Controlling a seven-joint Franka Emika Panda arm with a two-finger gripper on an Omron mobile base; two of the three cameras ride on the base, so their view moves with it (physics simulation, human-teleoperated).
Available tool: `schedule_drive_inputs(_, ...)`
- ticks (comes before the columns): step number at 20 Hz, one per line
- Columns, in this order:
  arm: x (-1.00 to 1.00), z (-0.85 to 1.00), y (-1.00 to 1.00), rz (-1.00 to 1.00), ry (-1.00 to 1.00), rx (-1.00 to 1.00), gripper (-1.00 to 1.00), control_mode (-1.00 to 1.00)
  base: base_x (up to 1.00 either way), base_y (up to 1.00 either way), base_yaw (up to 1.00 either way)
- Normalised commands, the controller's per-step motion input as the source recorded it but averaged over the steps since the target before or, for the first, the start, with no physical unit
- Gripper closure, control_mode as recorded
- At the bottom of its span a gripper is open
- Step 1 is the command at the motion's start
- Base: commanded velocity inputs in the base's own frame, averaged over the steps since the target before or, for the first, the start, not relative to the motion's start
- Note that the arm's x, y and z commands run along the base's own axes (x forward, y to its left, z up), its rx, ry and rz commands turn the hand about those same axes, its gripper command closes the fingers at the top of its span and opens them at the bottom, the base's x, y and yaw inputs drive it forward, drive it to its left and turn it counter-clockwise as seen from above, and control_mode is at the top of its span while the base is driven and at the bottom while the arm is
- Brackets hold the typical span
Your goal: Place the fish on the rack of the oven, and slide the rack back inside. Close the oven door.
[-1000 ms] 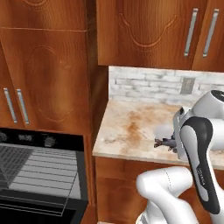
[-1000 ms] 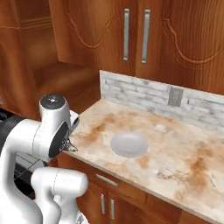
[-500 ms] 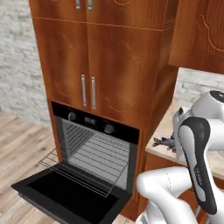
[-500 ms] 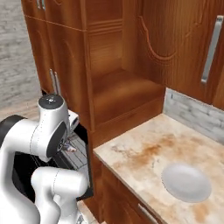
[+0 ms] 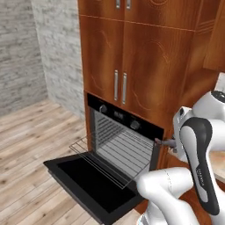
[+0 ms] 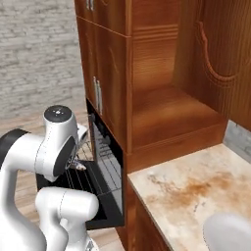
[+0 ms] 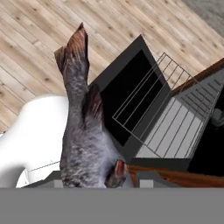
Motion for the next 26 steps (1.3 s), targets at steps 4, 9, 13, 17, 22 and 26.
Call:
schedule_drive_inputs(4,0.00,0.00,0.00,0.00,0.00,0.00,1.00,1.00,0.03,0.13,0.34)
schedule_drive_inputs(9,0.00,0.00,0.00,0.00,0.00,0.00,1.00,1.00,0.15,0.00,0.26)
schedule_drive_inputs(13,0.00,0.00,0.00,0.00,0.00,0.00,1.00,1.00,0.34,0.00,0.18)
schedule_drive_inputs(17,0.00,0.00,0.00,0.00,0.00,0.00,1.00,1.00,0.40,0.00,0.12)
schedule_drive_inputs(22,0.00,0.00,0.00,0.00,0.00,0.00,1.00,1.00,0.55,0.01,0.05)
schedule_drive_inputs(26,0.00,0.00,0.00,0.00,0.00,0.00,1.00,1.00,0.39,0.03,0.02)
